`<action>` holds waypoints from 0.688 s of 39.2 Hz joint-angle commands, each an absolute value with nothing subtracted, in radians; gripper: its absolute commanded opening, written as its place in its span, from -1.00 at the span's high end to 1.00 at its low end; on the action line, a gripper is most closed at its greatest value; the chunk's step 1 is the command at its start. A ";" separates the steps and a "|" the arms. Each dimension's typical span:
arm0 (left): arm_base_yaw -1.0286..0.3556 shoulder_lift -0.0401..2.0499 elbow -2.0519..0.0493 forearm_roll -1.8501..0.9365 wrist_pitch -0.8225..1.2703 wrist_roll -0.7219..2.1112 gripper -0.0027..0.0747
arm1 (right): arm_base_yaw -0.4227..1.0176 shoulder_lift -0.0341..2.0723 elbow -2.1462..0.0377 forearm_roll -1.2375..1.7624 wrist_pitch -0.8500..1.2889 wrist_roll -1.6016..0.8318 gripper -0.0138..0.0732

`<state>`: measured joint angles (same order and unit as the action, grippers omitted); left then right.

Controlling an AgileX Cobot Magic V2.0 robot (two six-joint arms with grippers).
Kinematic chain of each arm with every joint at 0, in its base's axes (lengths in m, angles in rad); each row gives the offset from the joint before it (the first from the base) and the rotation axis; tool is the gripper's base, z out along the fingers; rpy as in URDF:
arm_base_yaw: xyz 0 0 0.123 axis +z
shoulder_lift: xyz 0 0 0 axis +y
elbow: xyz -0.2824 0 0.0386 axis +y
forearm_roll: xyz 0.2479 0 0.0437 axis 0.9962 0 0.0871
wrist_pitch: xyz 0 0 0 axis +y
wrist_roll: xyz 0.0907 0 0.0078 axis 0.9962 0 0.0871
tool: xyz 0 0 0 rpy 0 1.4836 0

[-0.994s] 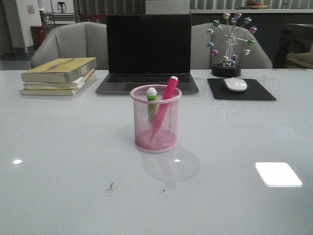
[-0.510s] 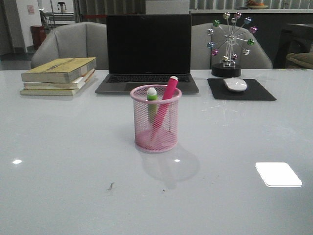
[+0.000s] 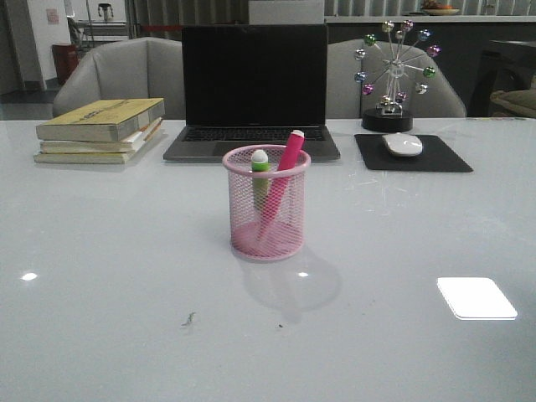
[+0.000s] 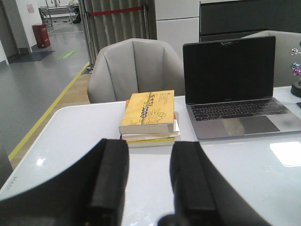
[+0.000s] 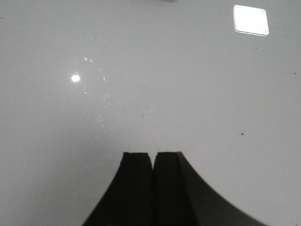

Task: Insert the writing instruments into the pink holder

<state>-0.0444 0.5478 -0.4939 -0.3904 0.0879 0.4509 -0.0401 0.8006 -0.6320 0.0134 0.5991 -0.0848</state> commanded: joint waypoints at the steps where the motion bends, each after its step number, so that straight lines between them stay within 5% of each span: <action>1: -0.043 0.546 -0.522 -0.398 0.007 0.451 0.13 | -0.044 0.792 -0.661 0.010 0.524 -0.089 0.55; 27: -0.043 0.546 -0.522 -0.398 0.007 0.451 0.13 | -0.042 0.794 -0.661 0.011 0.532 -0.089 0.55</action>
